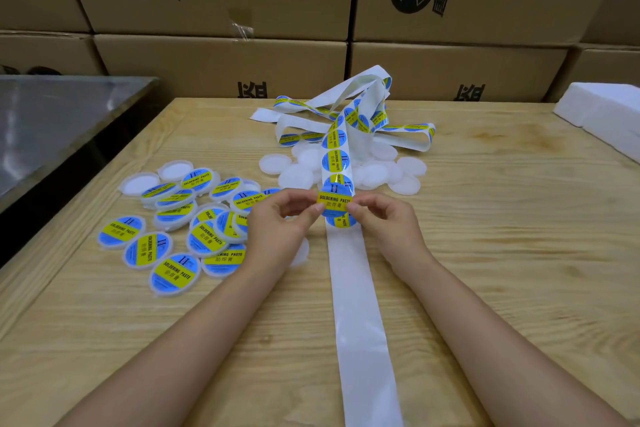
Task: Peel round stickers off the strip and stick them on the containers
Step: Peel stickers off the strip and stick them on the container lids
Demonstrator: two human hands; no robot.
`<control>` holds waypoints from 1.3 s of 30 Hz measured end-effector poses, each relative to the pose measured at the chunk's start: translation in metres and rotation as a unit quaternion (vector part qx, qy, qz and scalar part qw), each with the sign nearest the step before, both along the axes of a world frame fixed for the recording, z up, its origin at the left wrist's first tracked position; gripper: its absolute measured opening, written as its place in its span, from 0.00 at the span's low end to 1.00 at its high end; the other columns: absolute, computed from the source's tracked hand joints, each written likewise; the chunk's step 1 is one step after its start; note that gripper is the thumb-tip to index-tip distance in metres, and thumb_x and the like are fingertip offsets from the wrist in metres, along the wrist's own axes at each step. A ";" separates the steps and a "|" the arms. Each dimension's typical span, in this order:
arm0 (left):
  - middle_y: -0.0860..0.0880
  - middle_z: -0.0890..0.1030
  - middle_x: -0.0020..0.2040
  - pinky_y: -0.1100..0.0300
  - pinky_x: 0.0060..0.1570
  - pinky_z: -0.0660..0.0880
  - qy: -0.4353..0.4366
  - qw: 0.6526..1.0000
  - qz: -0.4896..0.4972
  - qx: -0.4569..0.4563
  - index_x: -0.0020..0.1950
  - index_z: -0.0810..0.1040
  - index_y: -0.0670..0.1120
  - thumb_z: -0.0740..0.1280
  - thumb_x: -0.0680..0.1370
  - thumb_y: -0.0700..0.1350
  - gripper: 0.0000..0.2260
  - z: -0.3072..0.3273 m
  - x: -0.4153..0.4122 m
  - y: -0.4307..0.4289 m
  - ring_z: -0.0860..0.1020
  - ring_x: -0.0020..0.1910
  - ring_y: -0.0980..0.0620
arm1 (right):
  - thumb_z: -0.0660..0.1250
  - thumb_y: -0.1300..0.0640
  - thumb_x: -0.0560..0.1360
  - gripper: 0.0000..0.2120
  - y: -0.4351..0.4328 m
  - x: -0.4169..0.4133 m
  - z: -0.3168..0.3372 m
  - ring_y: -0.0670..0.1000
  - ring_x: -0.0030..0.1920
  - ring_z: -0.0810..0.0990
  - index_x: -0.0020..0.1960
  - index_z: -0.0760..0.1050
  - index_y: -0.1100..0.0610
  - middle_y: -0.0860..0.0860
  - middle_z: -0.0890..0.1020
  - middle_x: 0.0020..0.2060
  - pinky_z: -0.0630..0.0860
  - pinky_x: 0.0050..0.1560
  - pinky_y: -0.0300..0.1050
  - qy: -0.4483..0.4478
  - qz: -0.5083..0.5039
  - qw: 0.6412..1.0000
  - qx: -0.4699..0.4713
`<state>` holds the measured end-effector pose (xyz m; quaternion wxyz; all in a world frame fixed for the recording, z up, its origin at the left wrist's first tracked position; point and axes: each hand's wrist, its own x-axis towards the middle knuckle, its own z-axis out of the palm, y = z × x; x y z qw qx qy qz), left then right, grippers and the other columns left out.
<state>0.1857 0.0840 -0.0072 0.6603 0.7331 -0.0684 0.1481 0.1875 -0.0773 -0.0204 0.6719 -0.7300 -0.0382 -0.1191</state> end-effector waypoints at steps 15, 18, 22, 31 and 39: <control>0.50 0.71 0.20 0.63 0.21 0.62 -0.219 0.803 0.091 0.547 0.27 0.70 0.43 0.57 0.65 0.47 0.10 0.003 -0.014 0.021 0.69 0.19 0.45 | 0.64 0.67 0.76 0.09 0.003 -0.002 0.002 0.42 0.29 0.76 0.38 0.74 0.59 0.52 0.78 0.30 0.75 0.37 0.35 0.001 -0.002 0.998 0.057; 0.48 0.71 0.22 0.61 0.21 0.64 -0.272 0.771 0.049 0.574 0.27 0.70 0.44 0.60 0.67 0.44 0.09 -0.001 -0.011 0.019 0.70 0.21 0.45 | 0.64 0.67 0.76 0.09 0.003 -0.002 0.002 0.43 0.29 0.75 0.38 0.74 0.59 0.53 0.77 0.30 0.75 0.36 0.36 -0.002 -0.003 0.999 0.050; 0.47 0.79 0.34 0.56 0.31 0.74 -0.234 0.797 -0.001 0.556 0.32 0.76 0.43 0.64 0.69 0.47 0.10 -0.008 -0.007 0.020 0.78 0.33 0.44 | 0.64 0.67 0.76 0.08 0.004 -0.001 0.000 0.42 0.30 0.75 0.39 0.74 0.59 0.54 0.76 0.31 0.74 0.36 0.34 -0.001 0.001 0.999 0.048; 0.48 0.81 0.37 0.54 0.47 0.71 -0.171 0.846 0.008 0.505 0.41 0.77 0.43 0.77 0.66 0.48 0.13 -0.014 0.001 0.020 0.79 0.41 0.44 | 0.63 0.68 0.76 0.09 0.004 -0.002 0.003 0.43 0.29 0.75 0.39 0.73 0.59 0.55 0.76 0.32 0.74 0.34 0.35 0.006 -0.002 0.997 0.083; 0.50 0.80 0.53 0.59 0.58 0.58 -0.170 0.849 0.012 0.501 0.56 0.74 0.46 0.71 0.70 0.54 0.19 -0.024 0.008 0.024 0.74 0.57 0.48 | 0.62 0.71 0.75 0.10 0.004 -0.002 0.003 0.48 0.31 0.73 0.40 0.74 0.58 0.56 0.76 0.32 0.72 0.34 0.38 0.007 0.015 0.996 0.091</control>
